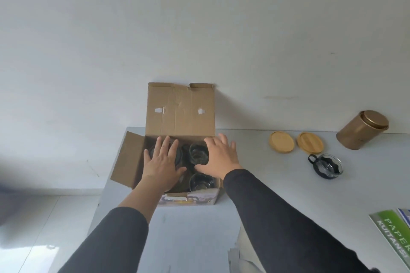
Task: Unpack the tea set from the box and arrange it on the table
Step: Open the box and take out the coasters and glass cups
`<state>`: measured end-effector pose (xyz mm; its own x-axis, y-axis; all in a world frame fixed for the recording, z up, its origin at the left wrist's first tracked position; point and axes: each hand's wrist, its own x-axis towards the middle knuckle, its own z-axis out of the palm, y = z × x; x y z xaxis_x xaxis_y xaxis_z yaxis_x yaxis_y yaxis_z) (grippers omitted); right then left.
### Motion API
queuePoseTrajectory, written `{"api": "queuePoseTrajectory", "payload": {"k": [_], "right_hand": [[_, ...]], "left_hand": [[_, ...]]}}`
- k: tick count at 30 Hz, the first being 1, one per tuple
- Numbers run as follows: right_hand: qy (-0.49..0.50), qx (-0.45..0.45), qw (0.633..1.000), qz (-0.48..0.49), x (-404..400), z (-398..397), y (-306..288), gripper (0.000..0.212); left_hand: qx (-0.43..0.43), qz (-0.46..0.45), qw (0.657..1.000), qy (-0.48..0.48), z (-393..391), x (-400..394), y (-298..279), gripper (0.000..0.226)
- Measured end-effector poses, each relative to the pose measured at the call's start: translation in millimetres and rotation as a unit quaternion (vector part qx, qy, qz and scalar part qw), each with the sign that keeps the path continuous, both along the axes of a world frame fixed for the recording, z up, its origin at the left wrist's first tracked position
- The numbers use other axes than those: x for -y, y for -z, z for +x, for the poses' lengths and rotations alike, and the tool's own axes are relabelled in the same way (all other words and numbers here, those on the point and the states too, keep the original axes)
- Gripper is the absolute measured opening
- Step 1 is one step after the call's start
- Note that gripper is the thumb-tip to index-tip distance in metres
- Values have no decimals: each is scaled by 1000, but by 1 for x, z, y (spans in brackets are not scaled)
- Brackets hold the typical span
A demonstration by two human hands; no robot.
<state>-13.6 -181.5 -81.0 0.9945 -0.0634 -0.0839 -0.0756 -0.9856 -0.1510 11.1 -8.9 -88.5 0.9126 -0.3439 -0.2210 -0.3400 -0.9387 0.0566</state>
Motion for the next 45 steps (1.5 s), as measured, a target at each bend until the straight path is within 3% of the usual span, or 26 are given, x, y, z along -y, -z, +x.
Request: {"api": "queuePoseTrajectory", "payload": {"k": [3,9,18,20,23,26,30,33,37,41,45], "right_hand": [[27,-35,999,-20,-12,8,8,80],[61,-23,998,-8,-20,15,10,77],[45,-7,999,-20,-20,11,1,81],[45,34,998,14,-18,5,-1,78],[45,107,981,152,-8,-5,-9,72],[51,136,955,257,8,-13,-24,74],[67,193,937,283,41,-25,-32,78],[84,208,934,277,76,-38,-24,77],[101,186,942,262,130,-64,-6,78],[117,149,957,219,188,-87,7,82],[137,112,958,226,235,-99,14,81]], "left_hand": [[0,4,1000,5,2,-2,1,82],[7,6,1000,2,1,-1,4,83],[6,3,1000,-2,1,-1,5,84],[4,5,1000,-3,2,-2,3,85],[-12,8,1000,-3,4,-2,0,87],[-40,-74,995,-60,5,3,-9,78],[8,-279,937,-211,4,28,-33,45],[84,-338,920,-178,-5,66,-47,36],[106,-361,924,-72,-28,136,-48,33],[48,-331,942,-5,-49,201,-11,36],[-108,-229,967,-30,-66,253,37,58]]}}
